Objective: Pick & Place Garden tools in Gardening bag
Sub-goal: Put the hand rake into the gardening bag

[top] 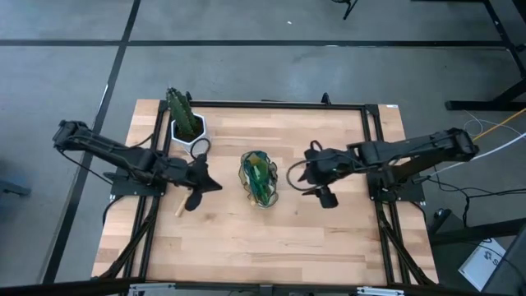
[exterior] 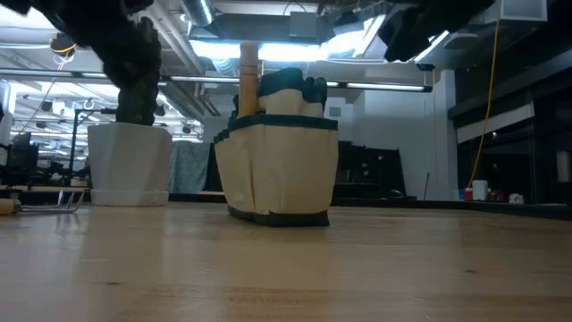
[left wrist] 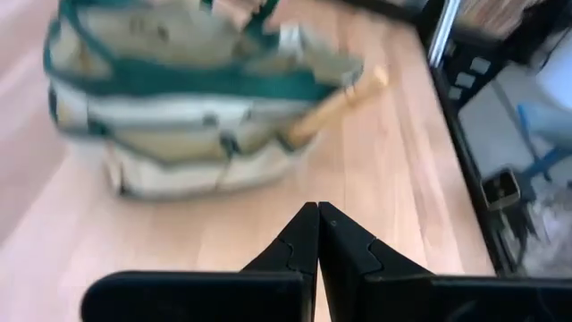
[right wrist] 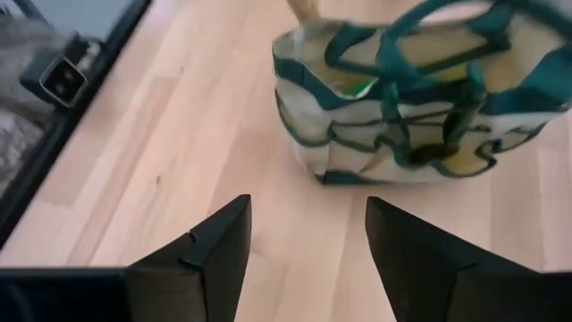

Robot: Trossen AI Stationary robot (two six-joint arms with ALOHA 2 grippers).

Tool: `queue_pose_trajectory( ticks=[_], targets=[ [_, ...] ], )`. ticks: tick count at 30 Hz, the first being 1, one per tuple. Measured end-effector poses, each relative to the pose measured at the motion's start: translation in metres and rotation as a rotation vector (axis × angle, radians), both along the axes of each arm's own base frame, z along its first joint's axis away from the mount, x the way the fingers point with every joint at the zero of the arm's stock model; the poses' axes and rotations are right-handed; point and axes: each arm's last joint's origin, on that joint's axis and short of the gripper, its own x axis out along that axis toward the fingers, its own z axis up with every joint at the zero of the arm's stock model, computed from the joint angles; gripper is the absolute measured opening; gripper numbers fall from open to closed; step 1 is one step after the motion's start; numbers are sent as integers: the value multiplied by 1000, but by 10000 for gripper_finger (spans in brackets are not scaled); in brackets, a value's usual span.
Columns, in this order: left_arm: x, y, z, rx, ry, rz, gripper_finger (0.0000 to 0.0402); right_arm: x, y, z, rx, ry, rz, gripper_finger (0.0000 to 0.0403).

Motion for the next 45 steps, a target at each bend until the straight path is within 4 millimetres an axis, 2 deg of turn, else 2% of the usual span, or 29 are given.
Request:
queue_pose_trajectory(
  ticks=[6,9,16,22,31,37,45],
  targets=[
    [-6,-9,22,-51,263,19,2,-22,-1,-16,53,-195,-6,202],
    [-6,-14,23,-112,376,30,3,-26,-2,-27,74,-267,-11,198],
    [-8,-20,3,-276,644,228,9,-30,-3,-51,66,-288,-17,197],
    [-17,-23,-10,-269,825,381,40,-30,-4,-51,60,-295,-17,197],
    [-13,-26,-31,-272,939,536,121,-29,-4,-50,60,-312,-15,197],
    [-6,-29,-44,-221,1001,565,168,-29,-4,-49,71,-315,-23,197],
    [2,-30,-61,-175,1100,617,193,-29,-4,-49,85,-310,-33,197]
  ],
)
